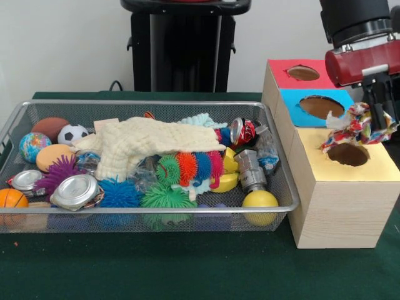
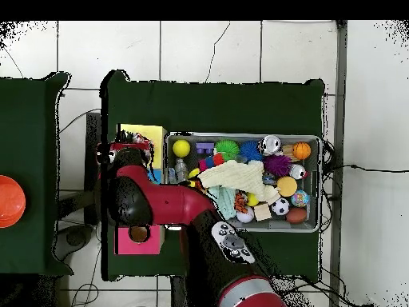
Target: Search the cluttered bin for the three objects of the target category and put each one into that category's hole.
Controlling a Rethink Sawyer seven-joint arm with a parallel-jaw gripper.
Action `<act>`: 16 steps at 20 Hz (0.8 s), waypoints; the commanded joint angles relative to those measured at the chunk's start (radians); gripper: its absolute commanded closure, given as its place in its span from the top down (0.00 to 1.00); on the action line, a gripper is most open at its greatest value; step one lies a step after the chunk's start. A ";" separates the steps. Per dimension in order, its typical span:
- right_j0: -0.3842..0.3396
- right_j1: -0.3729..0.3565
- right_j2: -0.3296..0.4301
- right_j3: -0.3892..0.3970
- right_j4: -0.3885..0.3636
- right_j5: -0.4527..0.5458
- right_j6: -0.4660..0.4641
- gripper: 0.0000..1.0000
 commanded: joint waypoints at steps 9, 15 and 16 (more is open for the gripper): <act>-0.079 -0.112 0.227 0.083 0.093 0.155 0.335 0.00; -0.139 -0.085 0.281 0.091 0.070 0.135 0.315 0.00; -0.144 -0.076 0.283 0.096 0.061 0.122 0.311 0.00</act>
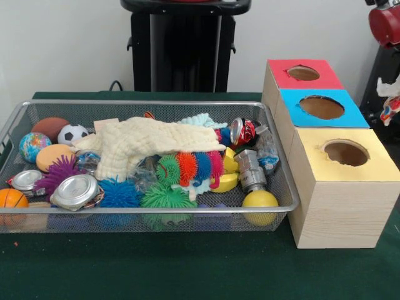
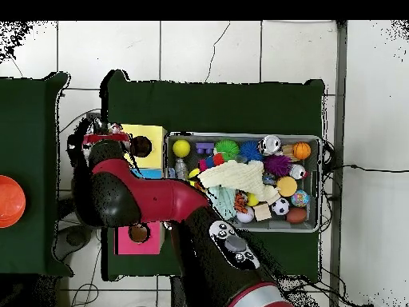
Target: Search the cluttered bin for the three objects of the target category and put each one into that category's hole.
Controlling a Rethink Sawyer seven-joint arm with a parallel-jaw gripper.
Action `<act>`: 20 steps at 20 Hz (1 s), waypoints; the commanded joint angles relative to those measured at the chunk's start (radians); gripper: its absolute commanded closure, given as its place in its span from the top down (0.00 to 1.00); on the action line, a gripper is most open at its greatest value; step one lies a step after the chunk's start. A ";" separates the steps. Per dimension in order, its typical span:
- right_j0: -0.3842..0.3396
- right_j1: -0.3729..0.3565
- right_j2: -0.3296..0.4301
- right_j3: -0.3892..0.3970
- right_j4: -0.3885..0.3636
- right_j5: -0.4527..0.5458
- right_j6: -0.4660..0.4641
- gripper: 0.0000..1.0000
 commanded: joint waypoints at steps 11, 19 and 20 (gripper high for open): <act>-0.134 0.158 0.165 0.104 -0.094 -0.088 0.311 0.00; -0.124 0.245 0.141 0.122 -0.157 -0.199 0.316 0.00; -0.123 0.253 0.138 0.121 -0.161 -0.207 0.315 0.00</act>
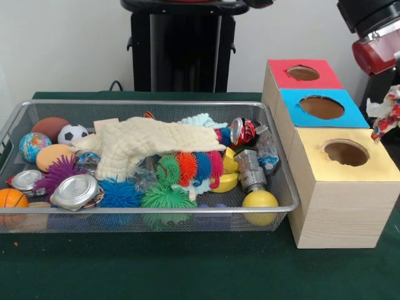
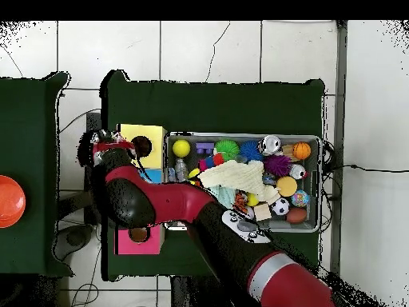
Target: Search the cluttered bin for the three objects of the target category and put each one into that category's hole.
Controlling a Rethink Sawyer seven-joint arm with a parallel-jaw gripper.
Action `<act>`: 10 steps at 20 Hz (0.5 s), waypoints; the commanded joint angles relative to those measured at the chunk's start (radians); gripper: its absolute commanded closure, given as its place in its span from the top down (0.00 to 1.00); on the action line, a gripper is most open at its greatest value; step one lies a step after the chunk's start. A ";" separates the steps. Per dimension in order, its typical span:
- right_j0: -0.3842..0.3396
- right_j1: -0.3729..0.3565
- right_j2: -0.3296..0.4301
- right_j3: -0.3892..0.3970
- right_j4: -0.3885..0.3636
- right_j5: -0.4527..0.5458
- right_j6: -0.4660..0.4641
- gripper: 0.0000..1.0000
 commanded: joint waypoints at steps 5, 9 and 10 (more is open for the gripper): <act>-0.021 0.132 0.015 0.066 -0.080 -0.113 0.292 0.00; -0.035 0.161 0.001 0.054 -0.107 -0.113 0.271 0.00; -0.038 0.167 -0.002 0.051 -0.114 -0.113 0.267 0.00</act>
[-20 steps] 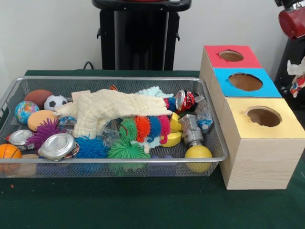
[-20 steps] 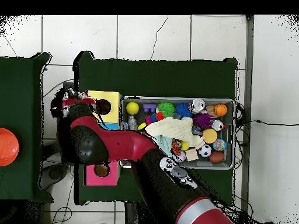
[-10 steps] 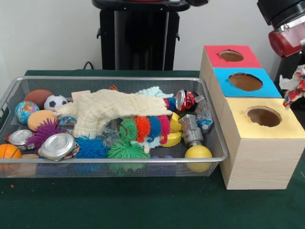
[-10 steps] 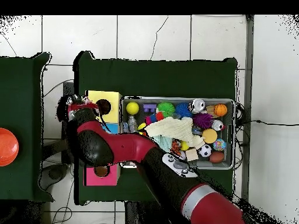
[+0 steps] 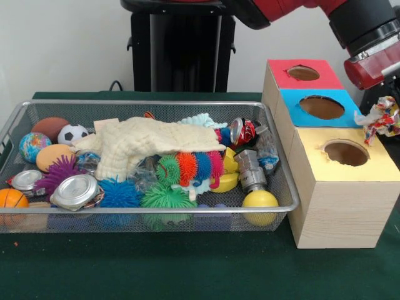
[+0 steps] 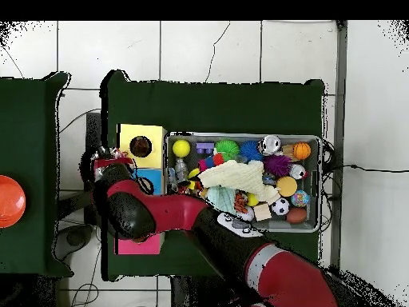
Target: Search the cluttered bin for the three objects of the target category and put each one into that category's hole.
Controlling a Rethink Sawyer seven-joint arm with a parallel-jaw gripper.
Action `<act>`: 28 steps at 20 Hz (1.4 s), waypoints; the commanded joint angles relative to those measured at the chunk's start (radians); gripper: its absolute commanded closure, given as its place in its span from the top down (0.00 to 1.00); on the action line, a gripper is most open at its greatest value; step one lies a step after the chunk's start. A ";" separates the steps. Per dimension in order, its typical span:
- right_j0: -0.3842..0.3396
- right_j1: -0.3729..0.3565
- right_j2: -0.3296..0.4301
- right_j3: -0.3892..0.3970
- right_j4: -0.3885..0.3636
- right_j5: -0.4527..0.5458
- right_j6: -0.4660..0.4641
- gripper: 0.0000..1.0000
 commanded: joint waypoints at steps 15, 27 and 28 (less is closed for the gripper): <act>-0.116 0.013 0.045 -0.022 -0.060 0.117 0.211 0.00; -0.152 -0.019 0.099 -0.079 -0.032 0.265 0.183 0.00; -0.153 -0.024 0.100 -0.076 -0.032 0.268 0.186 0.00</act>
